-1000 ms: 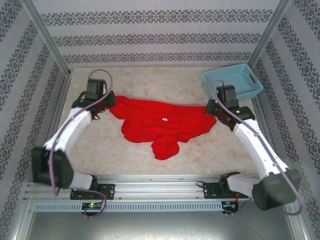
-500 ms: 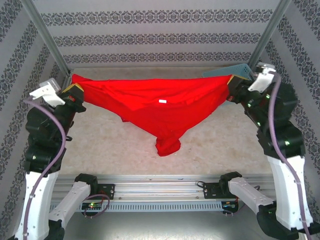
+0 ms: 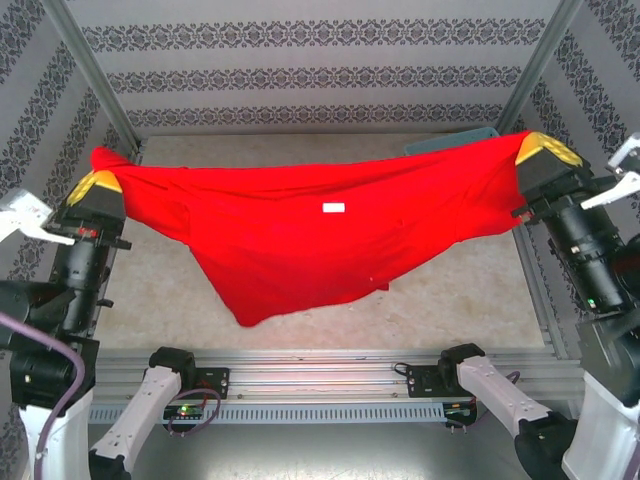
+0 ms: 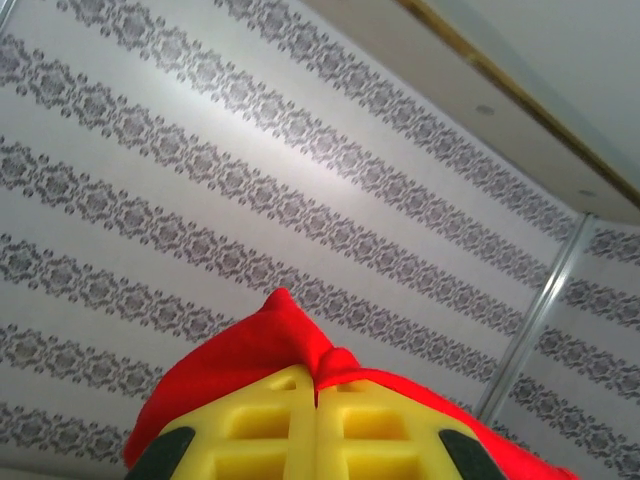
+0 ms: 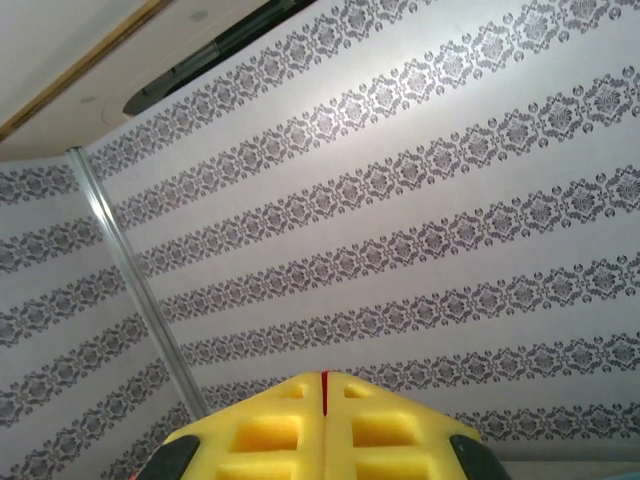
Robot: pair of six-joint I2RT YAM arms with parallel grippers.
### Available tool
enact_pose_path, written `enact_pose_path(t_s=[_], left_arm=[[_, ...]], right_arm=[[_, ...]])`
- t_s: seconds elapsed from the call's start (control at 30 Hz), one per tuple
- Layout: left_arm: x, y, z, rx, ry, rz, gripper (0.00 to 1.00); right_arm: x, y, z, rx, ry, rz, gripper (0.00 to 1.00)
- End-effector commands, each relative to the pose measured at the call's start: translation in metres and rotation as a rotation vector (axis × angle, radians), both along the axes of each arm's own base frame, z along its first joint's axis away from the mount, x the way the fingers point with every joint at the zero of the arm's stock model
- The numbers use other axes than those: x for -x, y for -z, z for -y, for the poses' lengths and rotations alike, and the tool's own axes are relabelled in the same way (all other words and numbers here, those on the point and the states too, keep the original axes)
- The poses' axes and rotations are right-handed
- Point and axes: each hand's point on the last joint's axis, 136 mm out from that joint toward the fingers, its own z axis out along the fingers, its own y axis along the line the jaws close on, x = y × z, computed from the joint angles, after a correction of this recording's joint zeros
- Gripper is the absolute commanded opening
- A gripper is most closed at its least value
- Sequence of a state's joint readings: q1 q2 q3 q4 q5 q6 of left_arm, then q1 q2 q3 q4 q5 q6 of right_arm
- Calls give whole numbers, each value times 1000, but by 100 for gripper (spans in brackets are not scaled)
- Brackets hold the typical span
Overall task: Fold the inside-out t-shirt
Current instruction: Flatten out the T-shirt at the center of the table.
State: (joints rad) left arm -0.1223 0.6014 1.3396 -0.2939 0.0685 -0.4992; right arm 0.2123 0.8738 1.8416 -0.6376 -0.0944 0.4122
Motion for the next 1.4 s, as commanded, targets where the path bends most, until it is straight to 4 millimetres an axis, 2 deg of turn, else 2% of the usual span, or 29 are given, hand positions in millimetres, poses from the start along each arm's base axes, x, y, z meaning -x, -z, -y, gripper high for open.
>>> enact_pose_path(t_s=[0.0, 0.07, 0.17, 0.23, 0.33, 0.43, 0.53, 0.63, 0.73, 0.83, 0.93, 1.17, 1.2, 1.23, 1.3, 1.33, 1.37], left_arm=[[-66, 37, -6, 10, -75, -170, 0], [-102, 68, -12, -2, -138, -293, 0], [-156, 125, -22, -41, -239, -487, 0], [-191, 170, -25, -71, -280, -614, 0], [-232, 236, -24, -88, -309, -768, 0], [-265, 299, -26, -98, -344, -907, 0], [-296, 352, -28, -137, -369, -1027, 0], [-318, 390, -31, -168, -400, -1093, 0], [-335, 417, -36, -156, -408, -1125, 0], [-352, 436, -43, -125, -400, -1154, 0], [-370, 447, -49, -93, -385, -1171, 0], [-413, 459, -52, -54, -326, -1193, 0], [-419, 463, -53, -48, -318, -1200, 3], [-425, 465, -52, -43, -305, -1210, 10], [-436, 465, -49, -43, -259, -1232, 35], [-441, 459, -48, -52, -241, -1238, 47], [-442, 452, -46, -70, -229, -1253, 55]], right_arm=[[-74, 27, -4, 41, 77, -117, 0], [-111, 53, -7, 63, 110, -192, 0], [-170, 106, -15, 103, 135, -326, 0], [-207, 150, -25, 130, 130, -422, 0], [-254, 218, -35, 155, 138, -555, 0], [-296, 285, -46, 177, 143, -683, 0], [-331, 339, -53, 211, 161, -785, 0], [-357, 380, -49, 242, 207, -876, 0], [-379, 402, -48, 242, 223, -920, 0], [-398, 413, -43, 231, 240, -948, 0], [-418, 419, -40, 218, 248, -965, 0], [-462, 429, -33, 186, 270, -971, 0], [-468, 431, -33, 175, 265, -970, 0], [-472, 430, -32, 165, 258, -965, 0], [-480, 431, -29, 151, 251, -965, 23], [-482, 427, -26, 148, 259, -961, 33], [-480, 424, -24, 156, 265, -964, 42]])
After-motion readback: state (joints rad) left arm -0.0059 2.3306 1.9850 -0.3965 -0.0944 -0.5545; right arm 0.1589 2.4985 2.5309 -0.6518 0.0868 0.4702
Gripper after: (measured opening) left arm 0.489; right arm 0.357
